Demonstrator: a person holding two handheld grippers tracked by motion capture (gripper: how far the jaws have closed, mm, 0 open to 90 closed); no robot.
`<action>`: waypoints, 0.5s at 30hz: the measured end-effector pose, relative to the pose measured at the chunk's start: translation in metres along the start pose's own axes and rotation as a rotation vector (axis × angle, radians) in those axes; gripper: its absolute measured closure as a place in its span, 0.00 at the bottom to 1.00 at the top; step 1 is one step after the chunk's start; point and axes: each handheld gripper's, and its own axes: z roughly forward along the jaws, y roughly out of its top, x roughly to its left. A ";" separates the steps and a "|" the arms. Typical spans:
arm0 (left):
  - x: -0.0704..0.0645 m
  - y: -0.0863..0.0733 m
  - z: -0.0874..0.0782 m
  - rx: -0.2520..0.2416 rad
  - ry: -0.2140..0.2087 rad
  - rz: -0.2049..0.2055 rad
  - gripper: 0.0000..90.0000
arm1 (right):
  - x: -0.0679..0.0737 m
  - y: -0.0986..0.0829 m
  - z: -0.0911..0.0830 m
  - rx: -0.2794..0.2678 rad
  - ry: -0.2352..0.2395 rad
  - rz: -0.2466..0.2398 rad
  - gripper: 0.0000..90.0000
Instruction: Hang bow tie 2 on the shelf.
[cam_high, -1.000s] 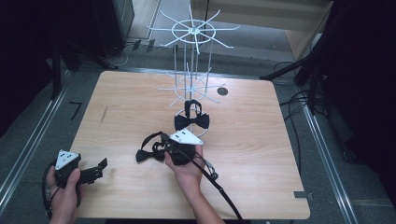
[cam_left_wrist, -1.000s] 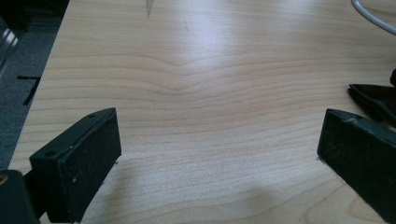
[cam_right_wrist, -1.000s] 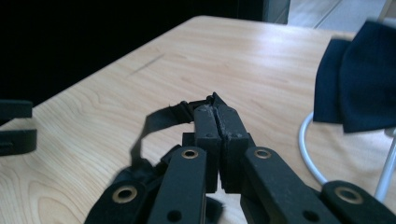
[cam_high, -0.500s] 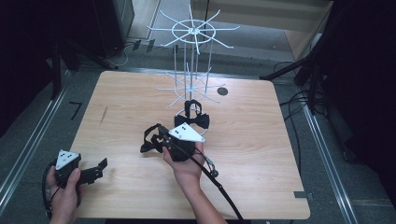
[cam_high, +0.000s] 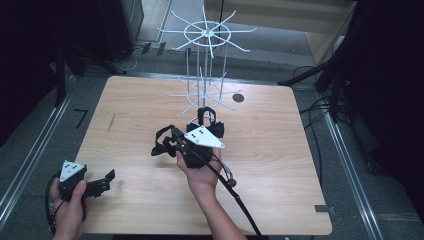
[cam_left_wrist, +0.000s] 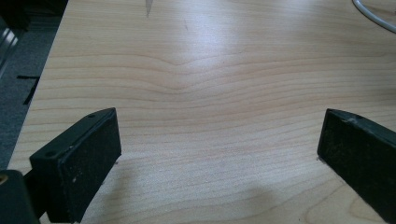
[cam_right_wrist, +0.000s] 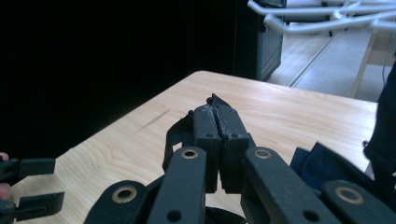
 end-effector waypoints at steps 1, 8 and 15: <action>0.000 0.000 0.000 0.001 0.000 0.000 0.00 | 0.000 0.000 0.000 0.000 0.000 0.000 1.00; 0.000 0.000 0.000 0.001 0.000 0.000 0.00 | 0.000 0.009 -0.004 -0.024 -0.007 0.001 1.00; 0.000 0.000 0.000 0.002 0.000 0.000 0.00 | -0.001 0.015 -0.007 -0.045 -0.009 -0.001 1.00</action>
